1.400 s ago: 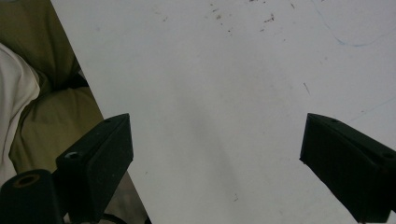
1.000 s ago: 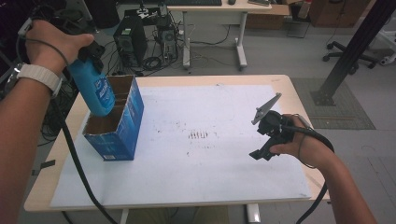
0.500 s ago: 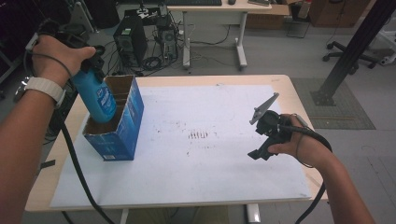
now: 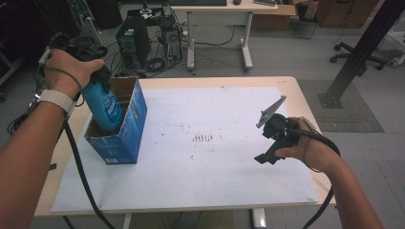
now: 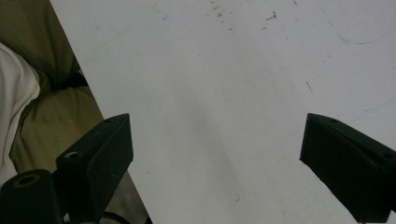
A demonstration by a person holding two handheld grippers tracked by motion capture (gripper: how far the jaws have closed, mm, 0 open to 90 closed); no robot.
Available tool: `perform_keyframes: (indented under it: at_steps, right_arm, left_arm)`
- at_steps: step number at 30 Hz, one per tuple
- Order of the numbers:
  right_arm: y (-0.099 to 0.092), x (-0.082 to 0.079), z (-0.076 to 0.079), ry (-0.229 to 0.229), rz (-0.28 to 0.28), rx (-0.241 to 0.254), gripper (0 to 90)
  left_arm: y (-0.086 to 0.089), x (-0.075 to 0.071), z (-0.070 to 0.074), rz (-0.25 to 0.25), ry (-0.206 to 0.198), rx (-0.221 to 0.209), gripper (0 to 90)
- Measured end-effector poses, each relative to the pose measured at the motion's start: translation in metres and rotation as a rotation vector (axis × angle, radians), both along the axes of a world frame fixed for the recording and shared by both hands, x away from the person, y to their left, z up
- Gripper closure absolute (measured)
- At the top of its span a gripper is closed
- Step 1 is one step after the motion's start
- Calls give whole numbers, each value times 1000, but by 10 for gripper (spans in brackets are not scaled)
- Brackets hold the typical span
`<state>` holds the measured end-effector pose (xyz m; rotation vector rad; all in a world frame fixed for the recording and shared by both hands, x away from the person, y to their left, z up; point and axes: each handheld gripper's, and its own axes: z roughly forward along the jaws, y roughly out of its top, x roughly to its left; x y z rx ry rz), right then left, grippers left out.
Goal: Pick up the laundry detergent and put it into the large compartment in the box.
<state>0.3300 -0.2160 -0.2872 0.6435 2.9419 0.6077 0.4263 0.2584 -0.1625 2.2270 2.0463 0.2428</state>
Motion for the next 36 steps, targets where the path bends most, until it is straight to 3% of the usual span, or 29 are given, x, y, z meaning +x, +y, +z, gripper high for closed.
perform_keyframes:
  at_steps: [36]
  right_arm:
    - [0,0,-5,10,-8,-1,94]
  left_arm:
    - [-3,5,-66,-29,-15,22,373]
